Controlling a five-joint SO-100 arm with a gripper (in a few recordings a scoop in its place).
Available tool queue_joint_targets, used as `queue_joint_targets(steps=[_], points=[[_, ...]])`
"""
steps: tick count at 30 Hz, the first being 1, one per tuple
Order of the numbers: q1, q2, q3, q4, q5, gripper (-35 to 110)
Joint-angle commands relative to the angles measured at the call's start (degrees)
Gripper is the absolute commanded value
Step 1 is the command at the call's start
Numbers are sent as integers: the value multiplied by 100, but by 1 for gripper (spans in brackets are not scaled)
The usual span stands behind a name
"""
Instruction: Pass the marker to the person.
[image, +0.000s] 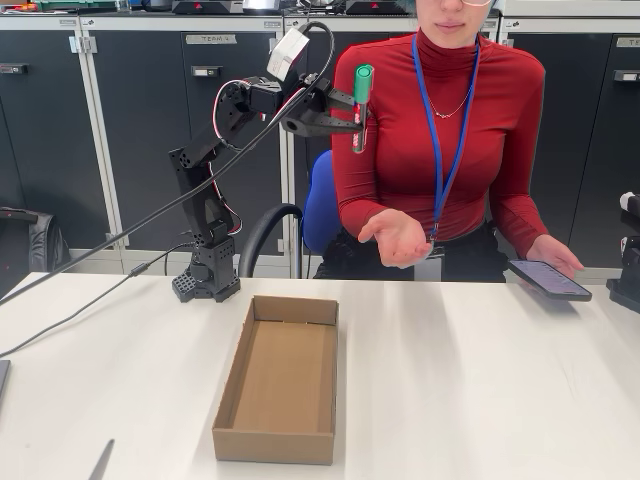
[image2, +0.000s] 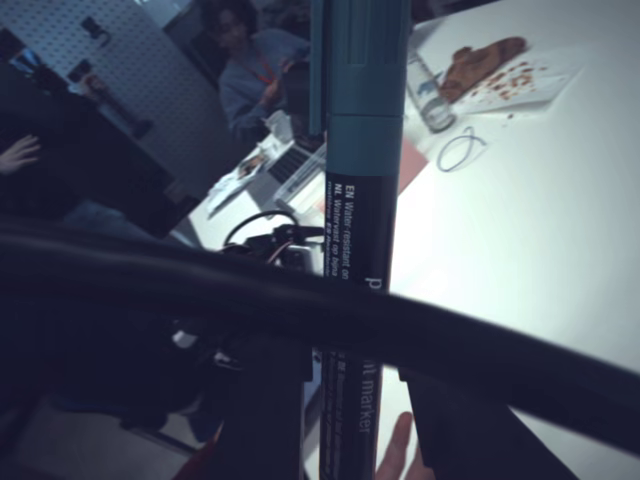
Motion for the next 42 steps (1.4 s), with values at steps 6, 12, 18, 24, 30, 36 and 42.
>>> queue_joint_targets(steps=[6, 12, 18, 24, 30, 36, 42], points=[[-1310, -185, 114, -1195, 879, -5], [-2004, -343, 343, -1283, 729, -5], [-2531, -492, 501, -554, -246, -5], [-2865, -721, 501, 387, -299, -5], [-2979, -703, 861, 562, -387, -5], [-2865, -800, 756, 1195, -167, -5], [-2751, -809, 809, 870, 272, -5]])
